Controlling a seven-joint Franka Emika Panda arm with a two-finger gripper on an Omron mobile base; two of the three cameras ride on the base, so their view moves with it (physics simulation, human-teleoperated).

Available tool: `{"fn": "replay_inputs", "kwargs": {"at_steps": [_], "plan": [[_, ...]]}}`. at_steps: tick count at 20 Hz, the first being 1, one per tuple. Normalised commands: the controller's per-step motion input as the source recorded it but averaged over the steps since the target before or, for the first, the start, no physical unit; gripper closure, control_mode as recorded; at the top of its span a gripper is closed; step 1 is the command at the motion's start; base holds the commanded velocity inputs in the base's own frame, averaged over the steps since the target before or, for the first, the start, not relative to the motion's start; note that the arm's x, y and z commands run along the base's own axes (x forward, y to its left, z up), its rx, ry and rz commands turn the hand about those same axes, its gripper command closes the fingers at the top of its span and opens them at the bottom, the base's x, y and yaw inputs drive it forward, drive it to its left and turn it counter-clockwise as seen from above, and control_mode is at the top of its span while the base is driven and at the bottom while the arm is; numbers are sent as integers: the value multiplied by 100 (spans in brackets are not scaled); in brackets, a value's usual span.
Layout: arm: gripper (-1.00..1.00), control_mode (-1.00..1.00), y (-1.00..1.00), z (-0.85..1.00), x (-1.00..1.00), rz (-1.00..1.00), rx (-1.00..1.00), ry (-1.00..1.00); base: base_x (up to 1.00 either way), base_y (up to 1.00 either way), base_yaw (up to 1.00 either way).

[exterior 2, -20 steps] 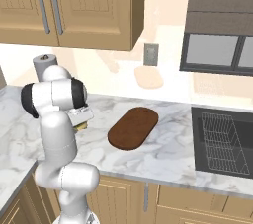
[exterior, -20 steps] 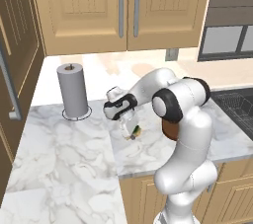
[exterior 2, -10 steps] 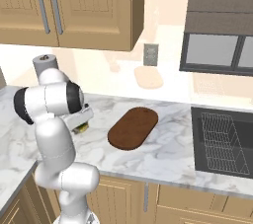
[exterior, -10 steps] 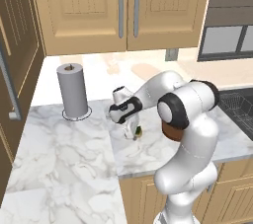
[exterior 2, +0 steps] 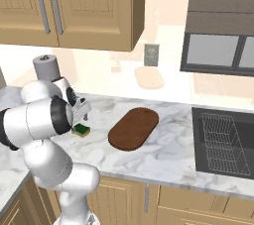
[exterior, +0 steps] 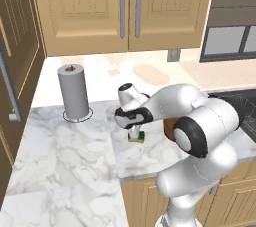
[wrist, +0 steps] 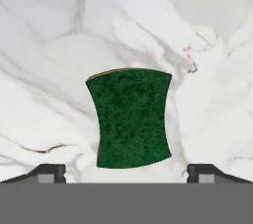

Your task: Pick up the sponge from the counter and clean the cutting board by briefly scrubbing or pressing down on the cutting board. Once finished, release the sponge.

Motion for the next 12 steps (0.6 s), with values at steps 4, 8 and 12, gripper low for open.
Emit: {"fn": "replay_inputs", "kwargs": {"at_steps": [4,8,12], "plan": [[-100,-100,-2,92,-37,3,0,-29,0,0,0],[-100,-100,-5,81,-50,1,1,-18,0,0,0],[-100,-100,-11,66,-66,0,9,-16,0,0,0]]}}
